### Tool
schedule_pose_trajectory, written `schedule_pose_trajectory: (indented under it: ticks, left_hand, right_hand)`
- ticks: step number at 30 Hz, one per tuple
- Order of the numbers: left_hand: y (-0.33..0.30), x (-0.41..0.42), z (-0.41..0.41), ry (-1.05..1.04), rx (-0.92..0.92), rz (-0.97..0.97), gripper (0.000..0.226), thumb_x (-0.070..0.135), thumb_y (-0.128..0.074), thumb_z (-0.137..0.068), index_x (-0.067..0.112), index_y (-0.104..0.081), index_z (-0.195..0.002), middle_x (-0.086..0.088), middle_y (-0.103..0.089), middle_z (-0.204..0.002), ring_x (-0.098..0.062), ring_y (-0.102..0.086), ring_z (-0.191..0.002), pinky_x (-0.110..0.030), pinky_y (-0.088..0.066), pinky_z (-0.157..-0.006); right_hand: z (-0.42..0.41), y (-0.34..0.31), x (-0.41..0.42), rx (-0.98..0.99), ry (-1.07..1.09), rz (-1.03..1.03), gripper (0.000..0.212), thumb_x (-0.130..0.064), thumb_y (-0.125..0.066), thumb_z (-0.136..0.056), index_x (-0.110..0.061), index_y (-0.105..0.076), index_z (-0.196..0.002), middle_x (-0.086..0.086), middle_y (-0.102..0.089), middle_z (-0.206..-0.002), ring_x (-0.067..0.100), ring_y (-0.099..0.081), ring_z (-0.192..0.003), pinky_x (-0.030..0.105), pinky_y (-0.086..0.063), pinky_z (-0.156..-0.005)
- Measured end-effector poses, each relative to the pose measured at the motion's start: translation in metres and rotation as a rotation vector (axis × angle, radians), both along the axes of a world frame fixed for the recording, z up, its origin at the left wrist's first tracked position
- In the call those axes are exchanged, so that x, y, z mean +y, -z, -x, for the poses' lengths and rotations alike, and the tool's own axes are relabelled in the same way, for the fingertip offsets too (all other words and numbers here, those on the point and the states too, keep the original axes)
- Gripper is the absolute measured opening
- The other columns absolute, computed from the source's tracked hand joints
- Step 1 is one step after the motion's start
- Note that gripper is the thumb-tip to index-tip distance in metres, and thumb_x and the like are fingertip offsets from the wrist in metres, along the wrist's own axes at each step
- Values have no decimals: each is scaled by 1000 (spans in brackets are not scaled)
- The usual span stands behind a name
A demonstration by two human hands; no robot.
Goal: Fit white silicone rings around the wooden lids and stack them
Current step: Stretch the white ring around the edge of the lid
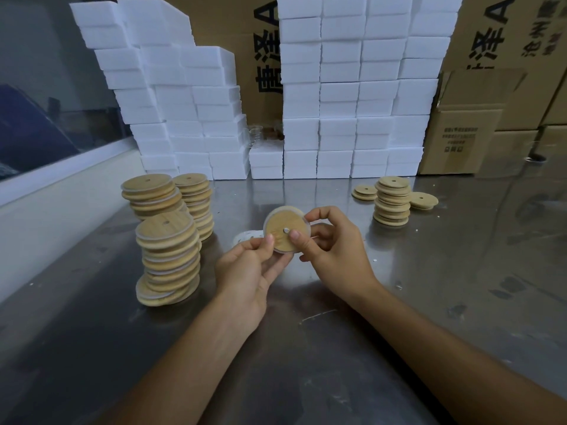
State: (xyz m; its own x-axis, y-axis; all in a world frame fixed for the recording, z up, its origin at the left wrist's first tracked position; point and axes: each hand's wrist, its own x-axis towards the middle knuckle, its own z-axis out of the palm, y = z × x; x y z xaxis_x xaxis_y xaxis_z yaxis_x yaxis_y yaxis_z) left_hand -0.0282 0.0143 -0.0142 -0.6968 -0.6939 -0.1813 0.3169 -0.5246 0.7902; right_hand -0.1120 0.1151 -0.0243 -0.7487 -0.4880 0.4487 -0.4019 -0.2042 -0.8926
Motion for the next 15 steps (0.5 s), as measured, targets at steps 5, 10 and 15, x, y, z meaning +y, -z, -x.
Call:
schedule_pose_trajectory:
  ticks: [5,10,15]
  left_hand:
    - [-2,1,1,24,54,-103,5,-4,-59,-90,-3,-56,-86,-16,-74,-75,-22,-74,-69,-32,-61,-59]
    - [-2,1,2,69,105,-164,3,-3,-55,-92,-6,-56,-94,-19,-74,-78,-24,-75,-72,-33,-62,-61]
    - [0,0,2,85,109,-133,5,-3,-55,-93,-7,-57,-95,-20,-74,-82,-24,-75,-76,-32,-62,-63]
  right_hand:
    - [-2,-1,-1,-81,7,19,23,-13,-77,-82,-13,-57,-93,18,-71,-82,26,-68,-72,38,-59,-67]
    - [-1,-4,0,-146,21,27,19,-15,-78,-80,-8,-61,-81,15,-71,-74,20,-68,-68,29,-58,-62]
    - [-2,-5,2,-152,26,27,18,-16,-78,-81,-8,-62,-75,14,-72,-72,16,-69,-65,23,-55,-58]
